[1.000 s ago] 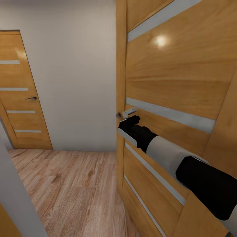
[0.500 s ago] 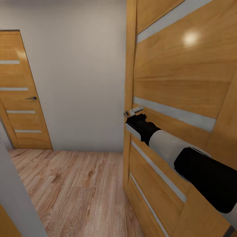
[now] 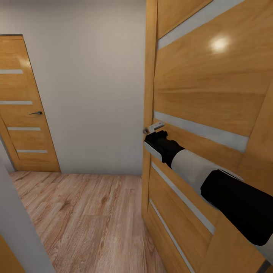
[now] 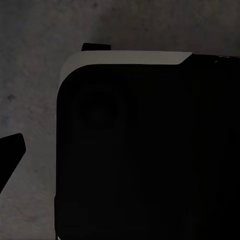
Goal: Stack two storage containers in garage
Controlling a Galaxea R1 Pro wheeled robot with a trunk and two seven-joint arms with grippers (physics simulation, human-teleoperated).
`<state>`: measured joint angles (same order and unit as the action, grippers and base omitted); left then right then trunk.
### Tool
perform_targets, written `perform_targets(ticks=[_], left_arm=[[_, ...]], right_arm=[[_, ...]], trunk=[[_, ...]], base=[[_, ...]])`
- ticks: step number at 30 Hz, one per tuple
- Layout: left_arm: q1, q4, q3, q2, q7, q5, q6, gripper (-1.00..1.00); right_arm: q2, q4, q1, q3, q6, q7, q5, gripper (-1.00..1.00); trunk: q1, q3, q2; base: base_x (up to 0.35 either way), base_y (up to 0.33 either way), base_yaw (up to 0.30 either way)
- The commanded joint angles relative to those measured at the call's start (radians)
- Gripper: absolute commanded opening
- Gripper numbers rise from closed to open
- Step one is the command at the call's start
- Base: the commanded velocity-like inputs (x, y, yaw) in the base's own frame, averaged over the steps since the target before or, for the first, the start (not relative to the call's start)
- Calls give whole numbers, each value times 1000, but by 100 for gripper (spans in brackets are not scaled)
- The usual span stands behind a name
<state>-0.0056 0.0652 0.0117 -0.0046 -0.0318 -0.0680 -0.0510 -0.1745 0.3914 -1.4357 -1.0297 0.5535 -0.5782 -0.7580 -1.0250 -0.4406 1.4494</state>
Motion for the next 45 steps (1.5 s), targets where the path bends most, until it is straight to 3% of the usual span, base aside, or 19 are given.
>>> perform_targets(ticks=[1,16,45], left_arm=[[-1,-1,1,0,-3,-7,-3,100],[-1,-1,1,0,-4,-7,-3,100],[-1,-1,-1,0,-4,-6,-3,100]], right_arm=[[0,2,-2,-7,4,-6,-7,100],[0,64,-2,-7,10,-6,-12,100],[0,66,-2,-7,10,-6,-9,100]], trunk=[[0,-1,1],[0,-1,1],[0,-1,1]], base=[[0,29,0],[0,72,0],[107,0,0]])
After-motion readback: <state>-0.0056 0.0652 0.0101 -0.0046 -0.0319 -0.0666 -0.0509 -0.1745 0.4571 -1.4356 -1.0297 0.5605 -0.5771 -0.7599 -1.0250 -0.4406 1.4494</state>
